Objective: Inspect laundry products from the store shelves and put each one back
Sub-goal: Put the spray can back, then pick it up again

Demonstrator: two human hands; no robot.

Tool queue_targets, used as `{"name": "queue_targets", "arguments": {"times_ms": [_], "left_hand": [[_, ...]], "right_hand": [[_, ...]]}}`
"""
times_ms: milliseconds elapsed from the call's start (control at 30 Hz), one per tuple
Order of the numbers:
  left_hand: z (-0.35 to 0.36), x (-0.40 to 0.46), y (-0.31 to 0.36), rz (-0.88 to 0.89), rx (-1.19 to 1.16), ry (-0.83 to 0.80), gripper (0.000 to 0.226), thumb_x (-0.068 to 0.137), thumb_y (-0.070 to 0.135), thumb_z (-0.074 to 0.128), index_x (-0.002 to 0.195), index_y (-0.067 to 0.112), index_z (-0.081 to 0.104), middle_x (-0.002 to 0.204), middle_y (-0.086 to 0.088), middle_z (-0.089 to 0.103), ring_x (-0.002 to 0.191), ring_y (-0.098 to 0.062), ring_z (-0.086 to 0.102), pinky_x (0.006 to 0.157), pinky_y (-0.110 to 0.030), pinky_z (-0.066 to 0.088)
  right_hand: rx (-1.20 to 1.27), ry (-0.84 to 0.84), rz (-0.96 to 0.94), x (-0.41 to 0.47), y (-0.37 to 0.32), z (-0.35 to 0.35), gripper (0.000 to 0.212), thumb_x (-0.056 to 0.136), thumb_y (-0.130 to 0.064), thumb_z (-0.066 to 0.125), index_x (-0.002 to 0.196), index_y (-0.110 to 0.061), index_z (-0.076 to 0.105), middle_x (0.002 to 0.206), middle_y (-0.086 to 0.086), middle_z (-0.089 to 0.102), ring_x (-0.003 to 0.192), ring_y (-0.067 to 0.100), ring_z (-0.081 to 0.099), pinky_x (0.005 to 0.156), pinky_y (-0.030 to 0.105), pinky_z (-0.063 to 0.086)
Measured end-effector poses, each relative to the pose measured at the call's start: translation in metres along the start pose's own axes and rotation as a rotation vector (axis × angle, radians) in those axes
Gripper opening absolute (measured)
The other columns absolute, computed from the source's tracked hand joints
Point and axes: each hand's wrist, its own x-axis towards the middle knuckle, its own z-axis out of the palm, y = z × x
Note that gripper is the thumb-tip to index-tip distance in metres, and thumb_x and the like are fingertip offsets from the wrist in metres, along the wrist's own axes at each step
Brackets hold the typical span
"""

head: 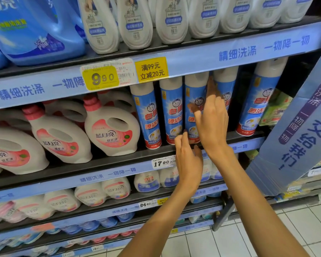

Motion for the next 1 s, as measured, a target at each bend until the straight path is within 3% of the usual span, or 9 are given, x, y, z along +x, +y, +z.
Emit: {"name": "queue_targets", "arguments": {"times_ms": [133, 233, 333, 433, 500, 667, 833, 900, 1000], "left_hand": [[-0.005, 0.001, -0.002, -0.006, -0.113, -0.056, 0.052, 0.091, -0.005, 0.051, 0.141, 0.004, 0.039, 0.142, -0.005, 0.041, 0.125, -0.02, 0.048, 0.102, -0.034, 0.045], [-0.014, 0.002, -0.003, 0.028, -0.186, -0.093, 0.045, 0.091, -0.007, 0.051, 0.134, 0.003, 0.047, 0.136, -0.007, 0.049, 0.123, -0.019, 0.053, 0.102, -0.026, 0.045], [-0.025, -0.002, -0.003, 0.097, -0.26, 0.099, 0.04, 0.087, -0.015, 0.048, 0.123, 0.001, 0.055, 0.125, -0.009, 0.054, 0.116, -0.018, 0.057, 0.098, -0.023, 0.048], [-0.037, 0.003, -0.004, 0.117, -0.234, 0.307, 0.041, 0.087, -0.014, 0.047, 0.123, 0.005, 0.053, 0.125, -0.006, 0.051, 0.113, -0.012, 0.054, 0.094, -0.013, 0.044], [-0.043, 0.01, -0.006, 0.09, -0.199, 0.285, 0.04, 0.09, -0.009, 0.048, 0.127, 0.006, 0.049, 0.128, -0.004, 0.049, 0.118, -0.012, 0.049, 0.095, -0.009, 0.039], [-0.048, 0.017, -0.009, 0.082, -0.175, 0.195, 0.035, 0.09, -0.006, 0.053, 0.124, 0.004, 0.052, 0.124, -0.01, 0.051, 0.119, -0.018, 0.05, 0.099, -0.02, 0.041], [-0.049, 0.015, -0.012, 0.045, -0.236, 0.181, 0.039, 0.091, -0.005, 0.052, 0.127, 0.01, 0.051, 0.124, 0.002, 0.049, 0.116, -0.014, 0.053, 0.098, -0.028, 0.047], [-0.048, 0.013, -0.012, 0.049, -0.272, 0.182, 0.04, 0.09, -0.006, 0.053, 0.127, 0.009, 0.051, 0.125, 0.002, 0.048, 0.118, -0.015, 0.053, 0.099, -0.034, 0.048], [-0.047, 0.01, -0.012, 0.053, -0.285, 0.207, 0.046, 0.088, -0.007, 0.058, 0.129, 0.009, 0.047, 0.131, -0.004, 0.049, 0.123, -0.018, 0.05, 0.102, -0.039, 0.046]], "right_hand": [[-0.004, 0.04, -0.001, -0.001, -0.001, 0.005, 0.012, 0.074, 0.015, 0.055, 0.081, 0.006, 0.053, 0.078, 0.026, 0.054, 0.07, 0.037, 0.051, 0.057, 0.039, 0.042], [0.058, 0.09, 0.004, 0.0, -0.008, 0.004, 0.022, 0.072, 0.02, 0.052, 0.091, 0.01, 0.052, 0.094, 0.032, 0.053, 0.064, 0.031, 0.046, 0.051, 0.039, 0.046], [0.125, 0.167, -0.025, 0.0, -0.018, 0.003, 0.033, 0.072, 0.017, 0.057, 0.103, 0.008, 0.049, 0.109, 0.033, 0.049, 0.07, 0.026, 0.046, 0.05, 0.029, 0.042], [0.121, 0.162, -0.131, 0.004, -0.032, 0.004, 0.029, 0.075, 0.0, 0.073, 0.092, 0.004, 0.05, 0.088, 0.023, 0.054, 0.059, 0.022, 0.047, 0.039, 0.029, 0.041], [0.067, 0.163, -0.175, 0.009, -0.042, 0.004, 0.036, 0.074, -0.016, 0.081, 0.081, 0.004, 0.053, 0.069, 0.017, 0.054, 0.044, 0.022, 0.047, 0.034, 0.025, 0.033], [-0.085, 0.102, -0.192, 0.02, -0.057, 0.011, 0.042, 0.058, -0.019, 0.092, 0.062, 0.001, 0.056, 0.045, 0.016, 0.053, 0.029, 0.029, 0.045, 0.039, 0.019, 0.025], [-0.135, 0.1, -0.151, 0.021, -0.057, 0.014, 0.038, 0.06, -0.016, 0.092, 0.066, 0.004, 0.06, 0.052, 0.02, 0.059, 0.03, 0.033, 0.049, 0.042, 0.019, 0.025], [-0.106, 0.156, -0.146, 0.018, -0.057, 0.013, 0.041, 0.048, -0.008, 0.094, 0.062, 0.002, 0.057, 0.054, 0.019, 0.058, 0.035, 0.032, 0.05, 0.038, 0.02, 0.026], [-0.021, 0.27, -0.143, 0.009, -0.059, 0.012, 0.041, 0.066, -0.023, 0.088, 0.072, 0.003, 0.056, 0.061, 0.017, 0.056, 0.056, 0.032, 0.056, 0.041, 0.03, 0.04]]}}
